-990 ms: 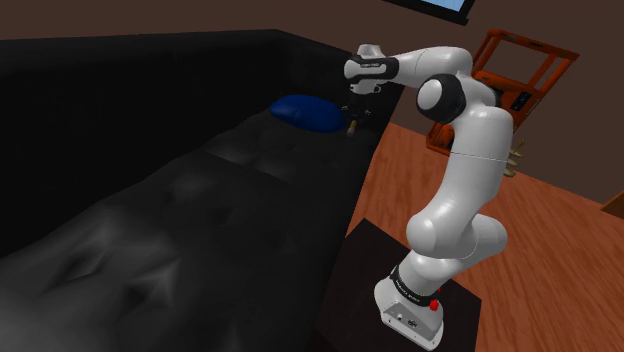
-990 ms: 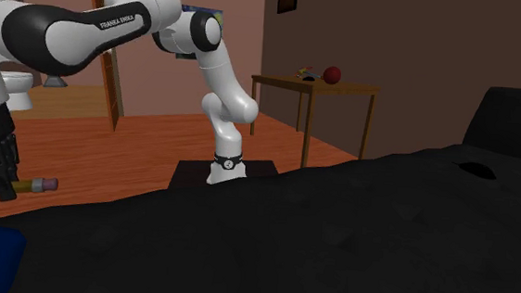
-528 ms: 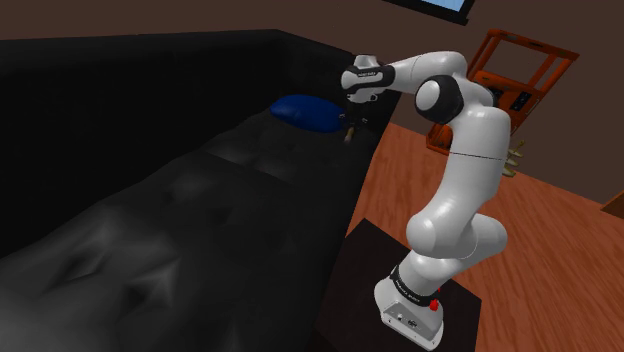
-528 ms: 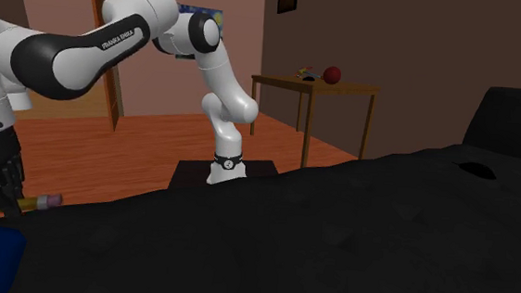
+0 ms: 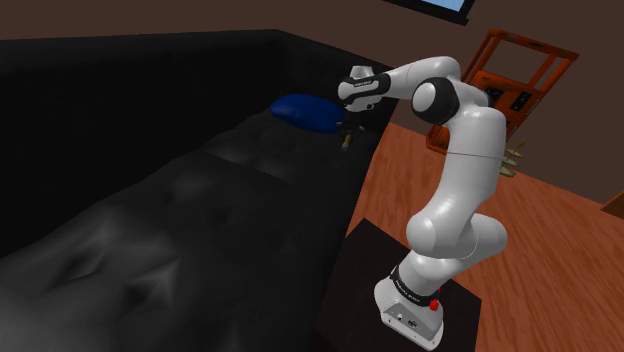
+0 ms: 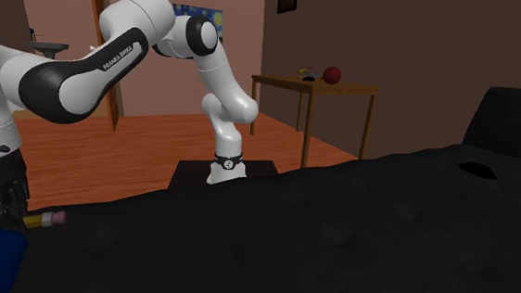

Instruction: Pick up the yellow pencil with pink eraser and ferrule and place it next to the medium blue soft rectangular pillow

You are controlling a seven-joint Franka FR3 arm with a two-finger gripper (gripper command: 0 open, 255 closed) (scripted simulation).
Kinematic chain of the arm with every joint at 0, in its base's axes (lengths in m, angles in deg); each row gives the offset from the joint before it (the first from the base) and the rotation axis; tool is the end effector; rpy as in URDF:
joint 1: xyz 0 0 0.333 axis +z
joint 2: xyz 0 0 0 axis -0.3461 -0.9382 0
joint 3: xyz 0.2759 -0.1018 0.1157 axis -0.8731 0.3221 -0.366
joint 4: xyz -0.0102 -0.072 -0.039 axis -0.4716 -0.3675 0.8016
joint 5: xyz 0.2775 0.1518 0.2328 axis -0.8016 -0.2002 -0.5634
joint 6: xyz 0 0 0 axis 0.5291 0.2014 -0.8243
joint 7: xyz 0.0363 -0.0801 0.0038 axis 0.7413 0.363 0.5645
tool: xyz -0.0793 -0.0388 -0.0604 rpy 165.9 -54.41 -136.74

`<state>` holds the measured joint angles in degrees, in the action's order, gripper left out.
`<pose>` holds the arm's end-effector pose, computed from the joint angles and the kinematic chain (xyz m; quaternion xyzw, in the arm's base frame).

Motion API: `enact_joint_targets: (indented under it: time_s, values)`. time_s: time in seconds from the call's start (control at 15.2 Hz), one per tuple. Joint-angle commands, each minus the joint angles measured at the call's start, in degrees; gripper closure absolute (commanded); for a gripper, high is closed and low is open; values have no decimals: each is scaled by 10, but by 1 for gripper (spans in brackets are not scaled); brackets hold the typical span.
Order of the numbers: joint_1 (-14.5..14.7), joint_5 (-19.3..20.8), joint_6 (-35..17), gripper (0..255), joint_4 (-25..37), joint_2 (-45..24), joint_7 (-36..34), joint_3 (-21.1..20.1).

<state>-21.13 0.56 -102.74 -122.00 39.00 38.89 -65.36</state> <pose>0.5412 -0.4123 0.3405 0.8182 -0.5696 -0.0500 0.0599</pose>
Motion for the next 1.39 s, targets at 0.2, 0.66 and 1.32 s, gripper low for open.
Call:
enact_joint_targets:
  time_s: [0.2,0.66,1.32]
  values:
    - [0,0,-4,255,-2,-1,-1,0]
    - [0,0,-4,0,-2,-1,-1,0]
    - [5,-5,62,0,49,13,3,-3]
